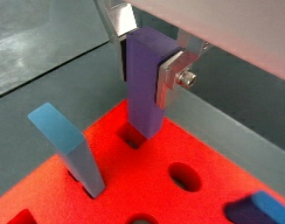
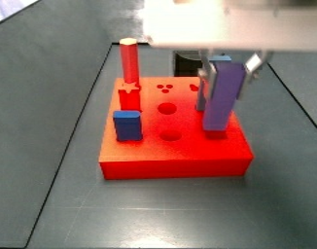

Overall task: Pick up the rectangle object. Move up. Place the rectangle object on the fixture. Regrasp the rectangle object. Move to above the board. Insert the rectangle object.
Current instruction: Insert the rectangle object.

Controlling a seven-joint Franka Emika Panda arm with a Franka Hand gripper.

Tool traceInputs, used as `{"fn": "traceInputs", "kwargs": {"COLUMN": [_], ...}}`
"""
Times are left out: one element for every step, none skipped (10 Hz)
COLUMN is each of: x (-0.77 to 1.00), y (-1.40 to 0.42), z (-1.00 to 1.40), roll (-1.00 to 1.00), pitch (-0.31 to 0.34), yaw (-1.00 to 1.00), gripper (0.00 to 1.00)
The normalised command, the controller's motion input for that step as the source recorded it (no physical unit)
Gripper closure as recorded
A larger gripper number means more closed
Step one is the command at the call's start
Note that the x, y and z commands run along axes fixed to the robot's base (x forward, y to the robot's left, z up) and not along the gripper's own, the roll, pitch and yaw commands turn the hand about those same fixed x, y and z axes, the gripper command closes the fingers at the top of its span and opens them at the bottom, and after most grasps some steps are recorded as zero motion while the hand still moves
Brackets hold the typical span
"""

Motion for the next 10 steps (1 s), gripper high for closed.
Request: {"fn": "traceInputs", "kwargs": {"x": [0.05, 0.00, 0.09, 0.00, -0.15, -0.08, 0.00, 0.09, 0.10, 0.23], "y": [0.11, 0.15, 0.12, 0.06, 0.00, 0.00, 0.00, 0.00, -0.05, -0.16], "z": [-0.14, -0.11, -0.19, -0.21, -0.13, -0.14, -0.19, -0.26, -0.31, -0.31], "roll": [0.03, 0.00, 0.00, -0.01, 0.00, 0.00, 0.01, 0.06, 0.03, 0.00], "pitch": [0.000, 0.000, 0.000, 0.000, -0.004, 0.000, 0.000, 0.000, 0.000, 0.000], "yaw": [-0.13, 0.00, 0.00, 0.00, 0.00, 0.15, 0.33, 0.45, 0.43, 0.29], "gripper": [1.00, 1.00, 1.00, 1.00, 1.00, 1.00, 1.00, 1.00, 1.00, 1.00]}}
